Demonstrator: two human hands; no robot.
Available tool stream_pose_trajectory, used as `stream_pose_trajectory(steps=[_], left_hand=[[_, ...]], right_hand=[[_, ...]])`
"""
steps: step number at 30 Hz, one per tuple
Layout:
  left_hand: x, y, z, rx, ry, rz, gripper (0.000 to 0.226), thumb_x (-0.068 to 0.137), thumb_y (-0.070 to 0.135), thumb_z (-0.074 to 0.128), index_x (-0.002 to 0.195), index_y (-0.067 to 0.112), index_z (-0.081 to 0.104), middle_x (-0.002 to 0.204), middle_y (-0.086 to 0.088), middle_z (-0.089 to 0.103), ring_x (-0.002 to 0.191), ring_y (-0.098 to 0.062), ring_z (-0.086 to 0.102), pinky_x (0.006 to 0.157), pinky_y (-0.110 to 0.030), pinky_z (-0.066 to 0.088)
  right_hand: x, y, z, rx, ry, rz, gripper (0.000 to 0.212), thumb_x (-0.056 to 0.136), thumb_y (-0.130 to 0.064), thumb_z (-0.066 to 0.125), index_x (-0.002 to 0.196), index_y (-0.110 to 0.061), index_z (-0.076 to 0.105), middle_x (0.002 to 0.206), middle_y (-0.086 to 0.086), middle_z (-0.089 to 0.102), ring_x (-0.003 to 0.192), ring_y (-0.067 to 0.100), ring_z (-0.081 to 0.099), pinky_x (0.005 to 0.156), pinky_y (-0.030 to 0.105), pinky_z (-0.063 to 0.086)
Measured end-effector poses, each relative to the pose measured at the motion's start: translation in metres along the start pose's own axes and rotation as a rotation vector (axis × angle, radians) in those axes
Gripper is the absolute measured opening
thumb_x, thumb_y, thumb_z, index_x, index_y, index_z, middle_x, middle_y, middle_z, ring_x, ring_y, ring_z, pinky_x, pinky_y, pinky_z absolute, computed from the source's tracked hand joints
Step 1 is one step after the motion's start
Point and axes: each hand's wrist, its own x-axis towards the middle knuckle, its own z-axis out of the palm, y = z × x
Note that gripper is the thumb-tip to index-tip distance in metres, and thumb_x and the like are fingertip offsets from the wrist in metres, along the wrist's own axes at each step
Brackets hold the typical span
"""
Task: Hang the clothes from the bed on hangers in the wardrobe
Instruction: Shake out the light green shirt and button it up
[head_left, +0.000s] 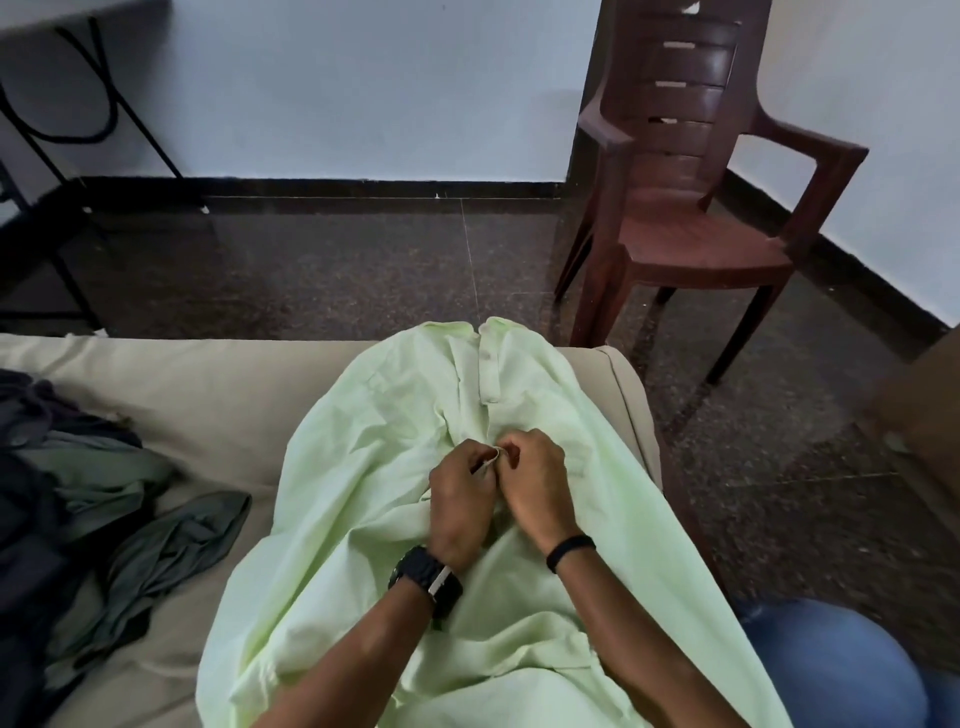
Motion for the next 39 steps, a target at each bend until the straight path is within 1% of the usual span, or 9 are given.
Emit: stream_pose_trajectory(steps=[5, 10, 13, 19, 23, 27, 30, 34, 39], left_hand=[[0.016, -0.005, -0.008, 0.165, -0.291, -0.067, 0.019, 0.089, 0.006, 0.056, 0.082, 0.007, 0.074, 0.076, -0.001, 0.069, 0.069, -0.009, 0.058, 0.064, -0.018, 0.044], [0.048, 0.016, -0.016, -0.235, -0.422, -0.385, 0.025, 0.094, 0.021, 0.061, 0.076, 0.005, 0.065, 0.057, 0.0, 0.059, 0.044, -0.004, 0.051, 0.043, -0.013, 0.038], [0.068, 0.03, -0.017, -0.26, -0.499, -0.44, 0.028, 0.091, 0.017, 0.066, 0.068, 0.014, 0.049, 0.071, -0.009, 0.047, 0.054, -0.012, 0.043, 0.051, -0.022, 0.03], [0.106, 0.082, 0.002, -0.313, -0.382, -0.205, 0.034, 0.086, 0.005, 0.069, 0.057, 0.008, 0.051, 0.05, -0.003, 0.049, 0.041, -0.009, 0.044, 0.039, -0.017, 0.034], [0.142, 0.117, 0.013, -0.214, -0.189, 0.076, 0.024, 0.081, 0.016, 0.076, 0.066, 0.001, 0.064, 0.061, -0.006, 0.053, 0.053, -0.012, 0.04, 0.05, -0.024, 0.032], [0.155, 0.102, 0.019, -0.04, -0.363, -0.053, 0.031, 0.086, 0.019, 0.071, 0.064, 0.006, 0.054, 0.063, -0.009, 0.049, 0.051, -0.017, 0.041, 0.051, -0.027, 0.033], [0.144, 0.069, 0.014, 0.087, -0.504, -0.181, 0.026, 0.094, 0.026, 0.06, 0.075, 0.008, 0.061, 0.065, -0.002, 0.053, 0.047, -0.012, 0.036, 0.044, -0.021, 0.025], [0.139, 0.041, -0.009, 0.323, -0.54, -0.116, 0.029, 0.089, 0.011, 0.06, 0.061, 0.013, 0.052, 0.051, 0.004, 0.039, 0.048, -0.012, 0.031, 0.043, -0.02, 0.024], [0.131, 0.05, -0.023, 0.164, -0.707, -0.303, 0.014, 0.082, 0.01, 0.074, 0.074, 0.011, 0.062, 0.057, 0.003, 0.055, 0.047, -0.009, 0.048, 0.043, -0.016, 0.035]], right_hand=[[-0.001, 0.017, -0.001, 0.048, -0.109, 0.025, 0.016, 0.088, 0.0, 0.057, 0.088, -0.002, 0.072, 0.086, 0.011, 0.07, 0.081, 0.02, 0.062, 0.073, 0.021, 0.049], [0.006, 0.01, -0.001, 0.267, -0.036, 0.114, 0.007, 0.085, -0.004, 0.065, 0.087, -0.01, 0.069, 0.076, -0.006, 0.066, 0.069, -0.001, 0.059, 0.061, 0.002, 0.042], [0.012, 0.002, -0.001, 0.322, 0.091, 0.159, 0.012, 0.081, -0.002, 0.067, 0.09, -0.009, 0.061, 0.082, -0.002, 0.062, 0.076, 0.011, 0.058, 0.064, 0.006, 0.042], [0.05, -0.022, -0.021, 0.163, 0.166, -0.058, 0.026, 0.073, 0.008, 0.056, 0.082, -0.013, 0.043, 0.081, 0.0, 0.048, 0.077, 0.017, 0.043, 0.064, 0.02, 0.027], [0.088, -0.033, -0.053, 0.107, 0.315, -0.231, 0.027, 0.076, 0.011, 0.05, 0.083, -0.015, 0.045, 0.079, -0.01, 0.045, 0.076, 0.013, 0.044, 0.066, 0.021, 0.032], [0.101, -0.009, -0.059, -0.084, 0.111, -0.085, 0.016, 0.082, 0.004, 0.05, 0.095, -0.006, 0.053, 0.095, 0.009, 0.06, 0.091, 0.028, 0.054, 0.076, 0.036, 0.041], [0.082, 0.02, -0.046, -0.114, -0.016, 0.058, 0.012, 0.083, -0.001, 0.054, 0.093, -0.007, 0.055, 0.093, 0.008, 0.063, 0.094, 0.03, 0.056, 0.071, 0.033, 0.039], [0.065, 0.033, -0.037, -0.12, -0.048, 0.184, 0.019, 0.083, -0.022, 0.068, 0.084, -0.011, 0.053, 0.092, 0.008, 0.061, 0.09, 0.027, 0.055, 0.066, 0.03, 0.036], [0.072, 0.017, -0.042, -0.051, -0.079, 0.236, 0.017, 0.082, -0.011, 0.06, 0.07, -0.011, 0.049, 0.083, 0.012, 0.059, 0.083, 0.03, 0.054, 0.064, 0.03, 0.036]])
